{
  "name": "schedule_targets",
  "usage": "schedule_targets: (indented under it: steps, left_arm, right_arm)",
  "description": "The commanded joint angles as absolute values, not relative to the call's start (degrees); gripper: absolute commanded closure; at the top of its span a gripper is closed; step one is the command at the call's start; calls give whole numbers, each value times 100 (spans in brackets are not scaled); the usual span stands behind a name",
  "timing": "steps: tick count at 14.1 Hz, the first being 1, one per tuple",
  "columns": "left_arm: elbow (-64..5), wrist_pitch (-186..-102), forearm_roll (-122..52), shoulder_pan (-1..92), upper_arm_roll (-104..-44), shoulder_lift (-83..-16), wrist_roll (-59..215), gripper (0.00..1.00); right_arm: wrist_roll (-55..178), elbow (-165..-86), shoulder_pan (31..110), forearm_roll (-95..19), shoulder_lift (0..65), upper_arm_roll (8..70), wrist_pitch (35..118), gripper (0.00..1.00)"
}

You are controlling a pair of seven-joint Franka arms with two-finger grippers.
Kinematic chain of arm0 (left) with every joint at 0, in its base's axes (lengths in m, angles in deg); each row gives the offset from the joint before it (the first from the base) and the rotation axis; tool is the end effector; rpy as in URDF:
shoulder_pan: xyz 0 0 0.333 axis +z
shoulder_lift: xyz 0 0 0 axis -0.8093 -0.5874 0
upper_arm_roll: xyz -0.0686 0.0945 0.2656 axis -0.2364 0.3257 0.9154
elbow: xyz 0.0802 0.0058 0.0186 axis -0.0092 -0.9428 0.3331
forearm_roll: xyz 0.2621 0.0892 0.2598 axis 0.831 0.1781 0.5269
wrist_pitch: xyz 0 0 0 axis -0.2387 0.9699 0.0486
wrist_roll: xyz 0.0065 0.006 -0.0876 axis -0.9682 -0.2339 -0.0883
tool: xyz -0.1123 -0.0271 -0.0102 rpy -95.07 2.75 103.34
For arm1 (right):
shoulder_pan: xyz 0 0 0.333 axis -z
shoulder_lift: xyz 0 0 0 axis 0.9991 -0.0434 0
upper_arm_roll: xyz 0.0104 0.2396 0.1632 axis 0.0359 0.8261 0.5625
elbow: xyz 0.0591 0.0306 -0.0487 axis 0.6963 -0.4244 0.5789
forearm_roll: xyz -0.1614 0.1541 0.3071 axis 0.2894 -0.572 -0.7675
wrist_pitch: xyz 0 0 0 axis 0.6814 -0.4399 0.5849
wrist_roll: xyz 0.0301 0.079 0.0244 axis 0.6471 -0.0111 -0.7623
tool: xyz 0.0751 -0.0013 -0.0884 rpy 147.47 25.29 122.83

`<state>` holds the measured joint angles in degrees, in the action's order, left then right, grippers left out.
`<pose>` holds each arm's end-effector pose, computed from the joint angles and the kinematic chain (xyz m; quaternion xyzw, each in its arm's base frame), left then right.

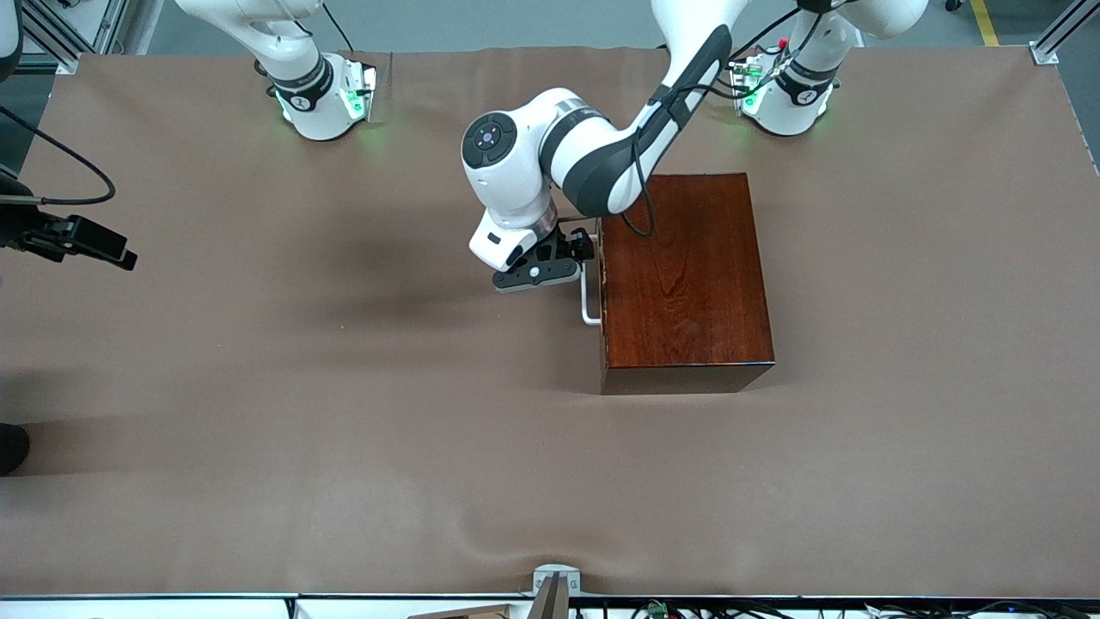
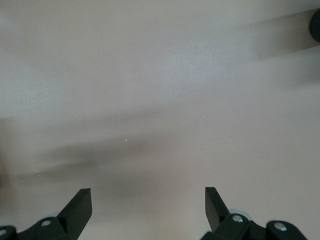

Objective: Open drawer, take yellow block, close drawer

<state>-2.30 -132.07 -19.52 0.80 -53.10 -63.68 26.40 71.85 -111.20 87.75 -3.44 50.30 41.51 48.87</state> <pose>0.4467 -0.5361 0.3149 -0.9948 -0.0420 -0.0240 0.0901 0.5630 -0.0253 0.5769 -0.9970 0.0724 0.0203 0.0161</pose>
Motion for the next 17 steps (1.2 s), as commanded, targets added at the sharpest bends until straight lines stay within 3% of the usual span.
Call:
schedule_targets:
  steps: [1, 17]
  left_arm:
    - [-96, -13109, -1862, 77, -5287, -6469, 2740, 0]
    - [-131, -13109, -1827, 103, -5287, -6697, 2846, 0]
  right_arm:
    - [7193, -11111, 8822, -348, 5076, 4206, 4859, 0]
    - [7193, -11119, 8830, -348, 5076, 4198, 4859, 0]
